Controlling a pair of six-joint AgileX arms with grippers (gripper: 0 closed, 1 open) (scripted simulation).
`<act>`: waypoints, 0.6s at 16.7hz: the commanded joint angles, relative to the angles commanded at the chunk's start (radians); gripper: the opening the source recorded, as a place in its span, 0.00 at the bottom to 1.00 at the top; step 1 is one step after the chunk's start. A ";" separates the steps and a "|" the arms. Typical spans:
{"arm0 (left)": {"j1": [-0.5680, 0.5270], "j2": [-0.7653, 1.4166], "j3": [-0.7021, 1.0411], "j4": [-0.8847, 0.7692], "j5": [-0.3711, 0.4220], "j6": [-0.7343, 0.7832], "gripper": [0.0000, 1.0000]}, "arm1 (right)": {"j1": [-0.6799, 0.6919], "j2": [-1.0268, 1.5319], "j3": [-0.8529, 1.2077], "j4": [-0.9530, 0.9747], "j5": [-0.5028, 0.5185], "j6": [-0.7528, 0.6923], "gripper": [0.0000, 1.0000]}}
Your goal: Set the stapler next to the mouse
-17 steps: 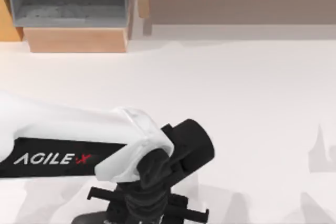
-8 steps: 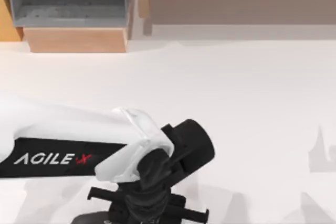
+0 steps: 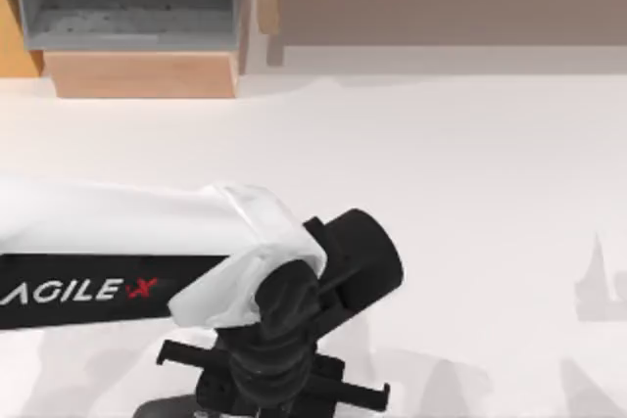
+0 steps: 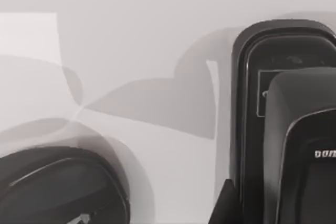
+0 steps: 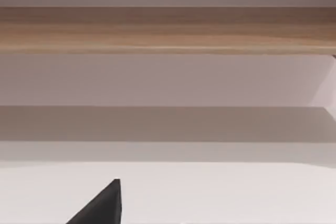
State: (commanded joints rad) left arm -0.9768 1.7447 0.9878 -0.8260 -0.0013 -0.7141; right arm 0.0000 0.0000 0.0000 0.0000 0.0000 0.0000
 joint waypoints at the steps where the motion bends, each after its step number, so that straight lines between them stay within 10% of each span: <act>1: 0.000 -0.012 0.011 -0.019 0.000 0.000 0.00 | 0.000 0.000 0.000 0.000 0.000 0.000 1.00; 10: 0.029 -0.027 0.051 -0.024 -0.017 0.020 0.00 | 0.000 0.000 0.000 0.000 0.000 0.000 1.00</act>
State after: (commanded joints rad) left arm -0.9480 1.7177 1.0393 -0.8500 -0.0179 -0.6942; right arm 0.0000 0.0000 0.0000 0.0000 0.0000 0.0000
